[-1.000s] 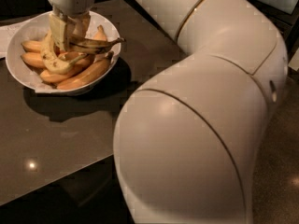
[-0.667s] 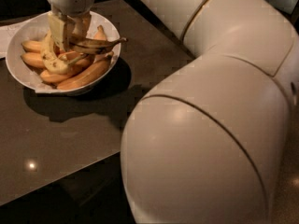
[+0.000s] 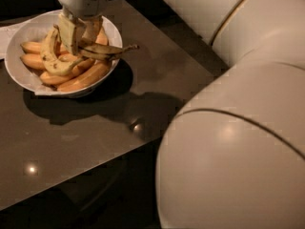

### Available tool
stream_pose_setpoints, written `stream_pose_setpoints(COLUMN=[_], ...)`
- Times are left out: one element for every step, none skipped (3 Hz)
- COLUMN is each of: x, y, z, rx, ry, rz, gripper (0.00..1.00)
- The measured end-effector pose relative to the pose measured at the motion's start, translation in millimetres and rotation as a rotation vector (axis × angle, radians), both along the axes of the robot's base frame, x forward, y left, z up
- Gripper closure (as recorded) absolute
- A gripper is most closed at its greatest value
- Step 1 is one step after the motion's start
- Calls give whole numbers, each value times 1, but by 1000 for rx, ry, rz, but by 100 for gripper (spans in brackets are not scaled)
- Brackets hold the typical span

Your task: Pick banana from white bowl

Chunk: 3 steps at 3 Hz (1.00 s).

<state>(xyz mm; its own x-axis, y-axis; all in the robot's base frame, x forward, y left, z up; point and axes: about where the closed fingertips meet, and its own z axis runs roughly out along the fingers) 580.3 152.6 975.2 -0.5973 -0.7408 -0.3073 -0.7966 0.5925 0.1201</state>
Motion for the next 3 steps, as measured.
stream_pose_setpoints(x=[-20, -31, -36], y=[-19, -31, -38], z=[-11, -17, -15], rx=[1, -14, -60], ry=[59, 100, 91], rz=[-51, -84, -113], gripper=[100, 100, 100])
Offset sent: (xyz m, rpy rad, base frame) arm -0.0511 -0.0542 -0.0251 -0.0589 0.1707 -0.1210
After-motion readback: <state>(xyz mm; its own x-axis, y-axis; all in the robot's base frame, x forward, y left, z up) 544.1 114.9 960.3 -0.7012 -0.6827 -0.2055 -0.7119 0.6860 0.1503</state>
